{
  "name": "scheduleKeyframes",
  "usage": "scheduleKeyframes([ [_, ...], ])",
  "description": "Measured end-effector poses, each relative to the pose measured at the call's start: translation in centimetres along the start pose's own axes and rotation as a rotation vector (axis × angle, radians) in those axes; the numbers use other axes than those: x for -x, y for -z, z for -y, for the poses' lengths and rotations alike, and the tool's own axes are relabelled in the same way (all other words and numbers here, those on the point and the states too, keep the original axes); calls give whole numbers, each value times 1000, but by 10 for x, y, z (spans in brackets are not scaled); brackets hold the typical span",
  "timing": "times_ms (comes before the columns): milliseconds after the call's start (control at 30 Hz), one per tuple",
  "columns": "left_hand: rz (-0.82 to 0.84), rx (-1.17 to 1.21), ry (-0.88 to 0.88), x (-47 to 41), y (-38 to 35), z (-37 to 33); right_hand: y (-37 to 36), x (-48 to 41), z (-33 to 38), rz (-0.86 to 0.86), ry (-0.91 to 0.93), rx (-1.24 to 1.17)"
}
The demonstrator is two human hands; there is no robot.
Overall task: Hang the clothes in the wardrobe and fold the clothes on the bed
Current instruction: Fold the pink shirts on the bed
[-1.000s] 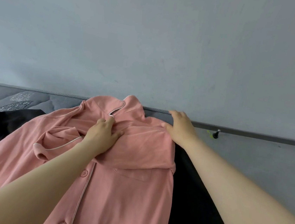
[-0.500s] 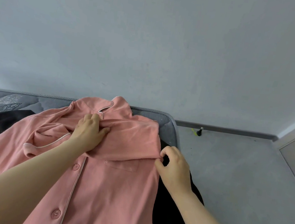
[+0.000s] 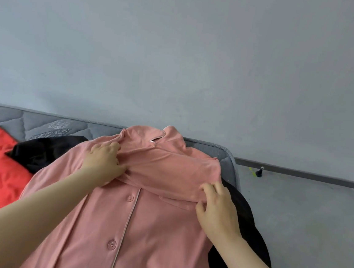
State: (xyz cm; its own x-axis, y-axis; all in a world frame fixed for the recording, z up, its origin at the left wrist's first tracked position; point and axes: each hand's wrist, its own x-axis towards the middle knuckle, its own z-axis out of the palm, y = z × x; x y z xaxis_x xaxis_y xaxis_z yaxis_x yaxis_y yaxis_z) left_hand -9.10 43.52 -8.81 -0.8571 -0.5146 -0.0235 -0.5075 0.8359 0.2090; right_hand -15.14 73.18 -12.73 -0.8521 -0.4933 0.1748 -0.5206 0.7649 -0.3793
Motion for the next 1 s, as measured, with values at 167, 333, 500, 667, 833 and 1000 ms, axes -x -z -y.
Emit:
scheduleKeyframes([
  [167,3,156,179,23,8,40,-4,-18,56,45,144,-80],
  [333,313,-34,189,38,11,67,-14,-32,104,110,230,-108],
  [500,272,-55,156,44,12,91,-29,-39,141,197,325,-202],
  [667,306,447,229,41,35,112,-44,-48,169,278,286,-150],
  [833,251,380,241,40,40,127,-53,-57,180,228,348,68],
  [1000,166,104,268,48,19,134,-64,-55,183,361,271,53],
])
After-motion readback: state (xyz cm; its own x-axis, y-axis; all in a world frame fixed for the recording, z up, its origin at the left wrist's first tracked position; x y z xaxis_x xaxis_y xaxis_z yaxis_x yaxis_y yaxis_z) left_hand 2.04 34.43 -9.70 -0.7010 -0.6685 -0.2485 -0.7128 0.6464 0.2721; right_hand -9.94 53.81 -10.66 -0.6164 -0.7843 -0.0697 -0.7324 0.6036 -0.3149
